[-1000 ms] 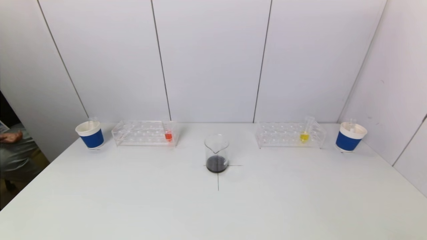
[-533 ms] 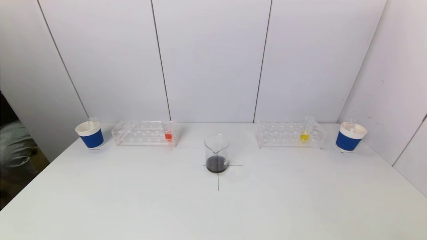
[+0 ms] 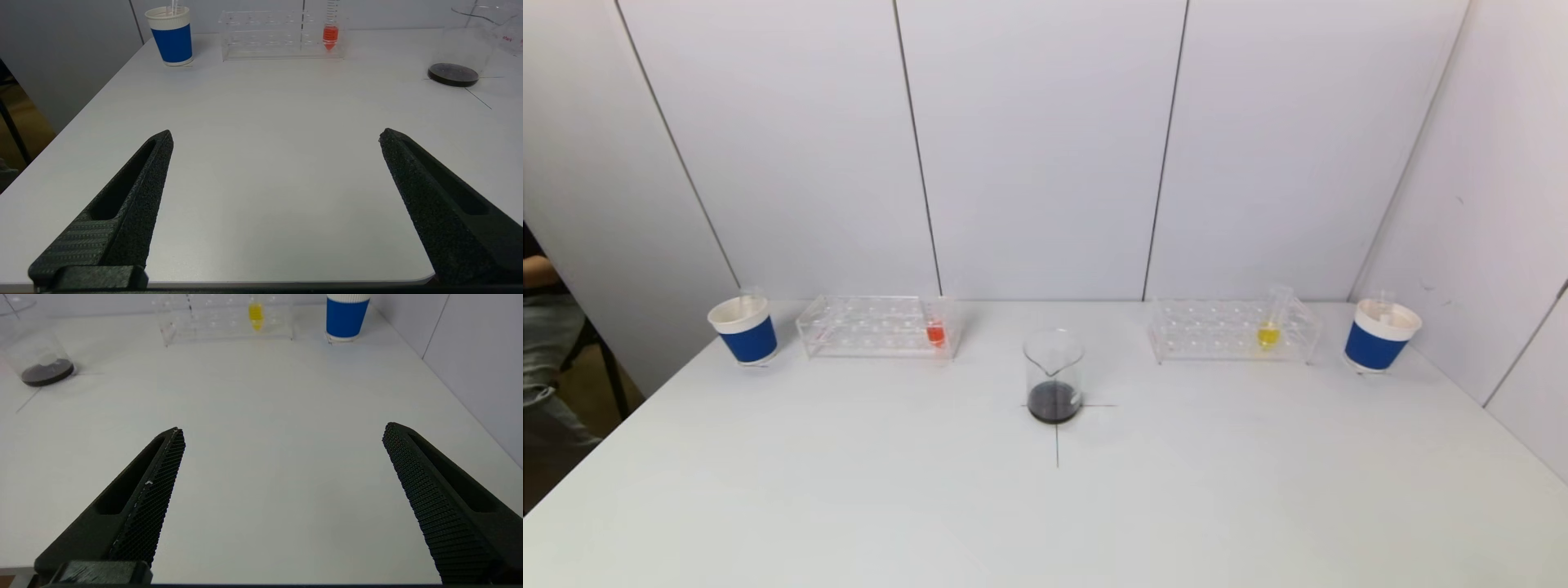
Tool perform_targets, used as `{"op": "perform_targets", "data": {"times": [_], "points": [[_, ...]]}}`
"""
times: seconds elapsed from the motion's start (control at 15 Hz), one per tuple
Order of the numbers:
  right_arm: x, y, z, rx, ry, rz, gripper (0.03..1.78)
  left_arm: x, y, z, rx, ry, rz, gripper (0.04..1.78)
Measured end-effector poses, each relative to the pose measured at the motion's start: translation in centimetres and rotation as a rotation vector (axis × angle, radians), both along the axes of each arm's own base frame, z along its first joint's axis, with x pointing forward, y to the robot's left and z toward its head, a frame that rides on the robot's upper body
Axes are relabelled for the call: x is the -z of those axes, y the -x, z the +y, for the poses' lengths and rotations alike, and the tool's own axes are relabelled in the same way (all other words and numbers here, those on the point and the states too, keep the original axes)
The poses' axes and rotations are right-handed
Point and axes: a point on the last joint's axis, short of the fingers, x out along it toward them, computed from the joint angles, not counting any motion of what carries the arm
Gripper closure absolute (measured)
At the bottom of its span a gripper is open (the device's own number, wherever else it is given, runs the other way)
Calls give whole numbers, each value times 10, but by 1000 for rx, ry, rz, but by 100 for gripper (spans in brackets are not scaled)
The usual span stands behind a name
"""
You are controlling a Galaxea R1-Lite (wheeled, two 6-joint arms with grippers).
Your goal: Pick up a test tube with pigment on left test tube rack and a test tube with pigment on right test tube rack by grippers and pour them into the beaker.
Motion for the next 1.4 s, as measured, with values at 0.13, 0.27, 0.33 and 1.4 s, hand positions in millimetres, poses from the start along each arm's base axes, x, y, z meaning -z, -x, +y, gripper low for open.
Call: {"op": "perform_targets", "data": {"times": [0.13,0.27,0.33,1.4], "points": [[0,-5,0,1,-12,56,5,0,0,0,0,0,0,6],[0,-2,0,7,-63,23,5,0,0,0,0,0,0,6],[0,2,0,12,-116,-25,5,0,0,0,0,0,0,6],[3,15,1,-22,-96,-186,5,0,0,0,0,0,1,6]]}}
